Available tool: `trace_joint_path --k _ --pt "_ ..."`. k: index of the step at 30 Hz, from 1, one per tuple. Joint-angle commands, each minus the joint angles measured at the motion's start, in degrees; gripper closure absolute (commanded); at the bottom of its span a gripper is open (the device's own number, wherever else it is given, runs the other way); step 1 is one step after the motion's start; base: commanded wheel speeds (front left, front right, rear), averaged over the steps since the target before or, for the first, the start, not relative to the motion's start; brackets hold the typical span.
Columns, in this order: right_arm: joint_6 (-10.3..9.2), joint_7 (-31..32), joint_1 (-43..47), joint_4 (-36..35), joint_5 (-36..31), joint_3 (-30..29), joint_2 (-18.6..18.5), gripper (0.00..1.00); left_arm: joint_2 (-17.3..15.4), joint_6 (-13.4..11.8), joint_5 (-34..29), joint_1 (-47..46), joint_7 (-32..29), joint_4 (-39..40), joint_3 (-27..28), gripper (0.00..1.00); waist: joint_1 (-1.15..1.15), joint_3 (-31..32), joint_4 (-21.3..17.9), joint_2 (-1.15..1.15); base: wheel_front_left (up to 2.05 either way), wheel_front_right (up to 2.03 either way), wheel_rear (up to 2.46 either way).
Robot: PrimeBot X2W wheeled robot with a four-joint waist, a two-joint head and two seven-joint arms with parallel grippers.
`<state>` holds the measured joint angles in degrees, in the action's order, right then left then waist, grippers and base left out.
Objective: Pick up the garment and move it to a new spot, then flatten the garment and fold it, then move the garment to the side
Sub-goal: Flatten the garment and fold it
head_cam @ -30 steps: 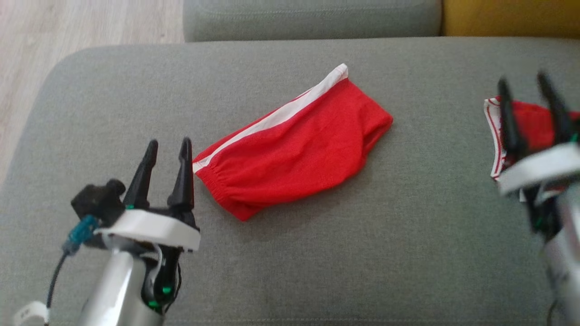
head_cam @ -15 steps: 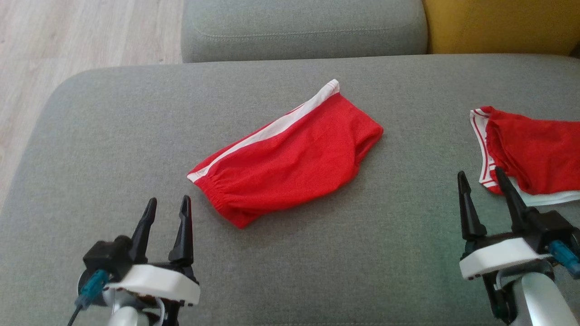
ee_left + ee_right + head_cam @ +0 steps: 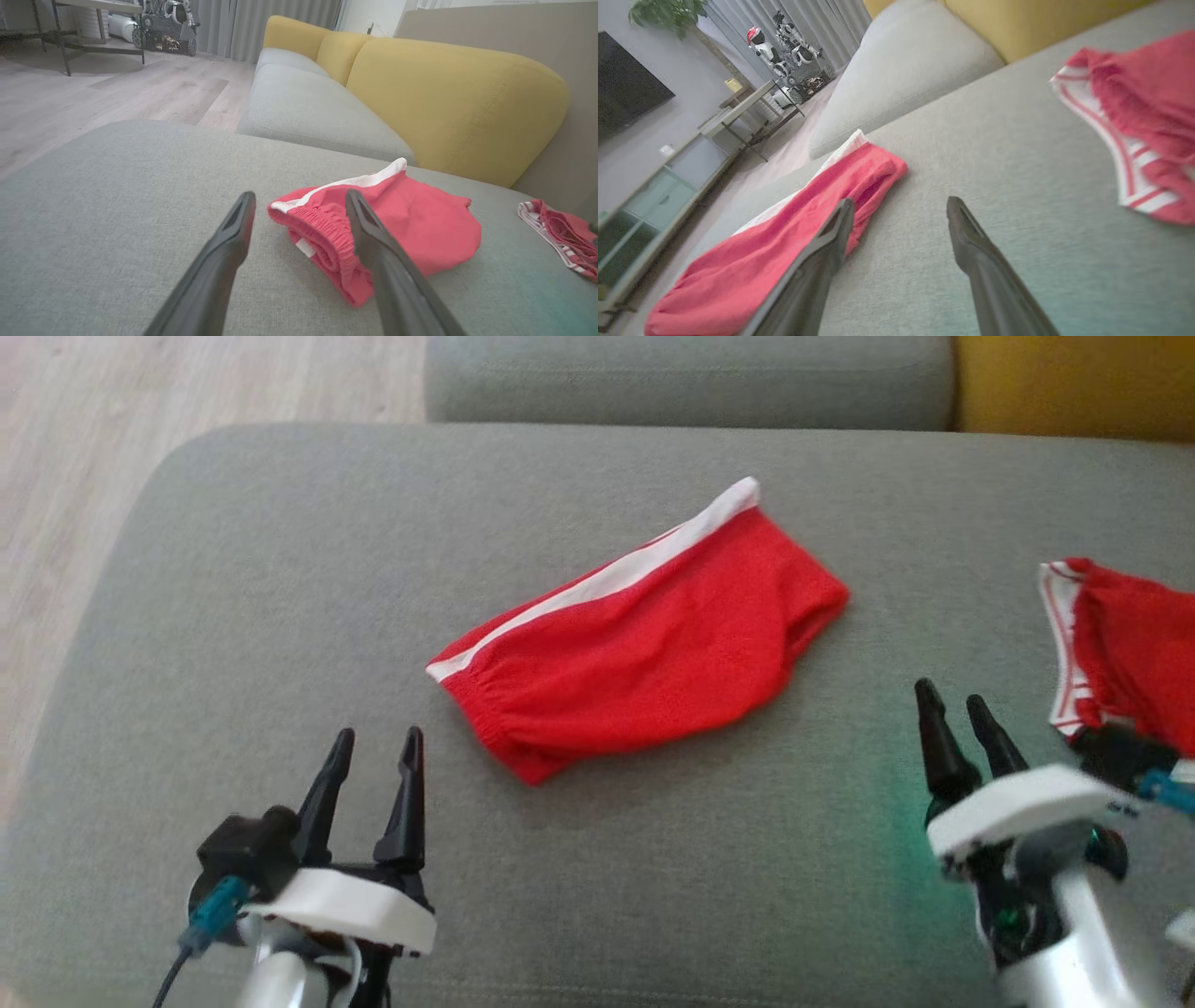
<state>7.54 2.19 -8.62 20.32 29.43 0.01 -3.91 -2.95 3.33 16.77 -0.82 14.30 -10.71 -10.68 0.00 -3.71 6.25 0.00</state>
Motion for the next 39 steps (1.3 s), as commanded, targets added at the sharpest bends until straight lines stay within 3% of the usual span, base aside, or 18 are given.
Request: trace_joint_path --k 1,4,7,17,27,28,29,39 --pt "-0.05 1.65 -4.18 -0.78 2.91 0.65 0.22 0.0 0.06 0.02 0.39 -2.96 0.7 1.46 1.22 0.0 0.0 -1.33 1.61 0.0 0.0 0.0 0.0" --pt "-0.05 8.13 -7.82 4.06 12.16 -2.67 0.79 0.0 0.06 -0.12 0.93 -3.59 0.7 0.94 -0.1 0.0 0.0 -2.74 3.91 0.0 0.0 0.0 0.0" --pt "-0.05 11.28 -13.41 10.19 14.91 -6.41 0.94 0.0 0.07 -0.4 1.46 -5.01 0.7 0.71 -1.46 0.0 0.0 -4.64 7.13 0.0 0.0 0.0 0.0" --pt "-0.05 15.07 -24.33 23.12 13.97 -13.76 -0.15 0.0 0.07 -1.18 3.19 -6.61 0.7 0.87 -3.93 0.0 0.0 -7.87 13.62 0.0 0.0 0.0 0.0" --pt "-0.05 15.35 -32.12 34.93 9.68 -17.31 -2.52 0.0 0.07 -1.88 4.18 -7.71 0.7 1.79 -4.98 0.0 0.0 -10.08 15.96 0.0 0.0 0.0 0.0" --pt "-0.05 15.49 -32.8 35.7 9.29 -17.09 -2.53 0.26 0.07 -1.97 4.27 -7.82 0.7 1.85 -5.03 0.0 0.0 -10.24 15.97 0.0 0.0 0.0 0.0" --pt "-0.05 15.33 -33.4 36.13 8.9 -16.74 -2.54 1.0 0.07 -2.05 4.34 -7.92 0.7 1.89 -5.07 0.0 0.0 -10.36 15.92 0.0 0.0 0.0 0.0" --pt "-0.05 8.42 -32.76 32.97 11.91 -15.08 -0.69 1.0 0.07 -2.41 4.61 -7.68 0.7 1.32 -4.26 0.0 0.0 -8.57 11.45 0.0 0.0 0.0 0.0"
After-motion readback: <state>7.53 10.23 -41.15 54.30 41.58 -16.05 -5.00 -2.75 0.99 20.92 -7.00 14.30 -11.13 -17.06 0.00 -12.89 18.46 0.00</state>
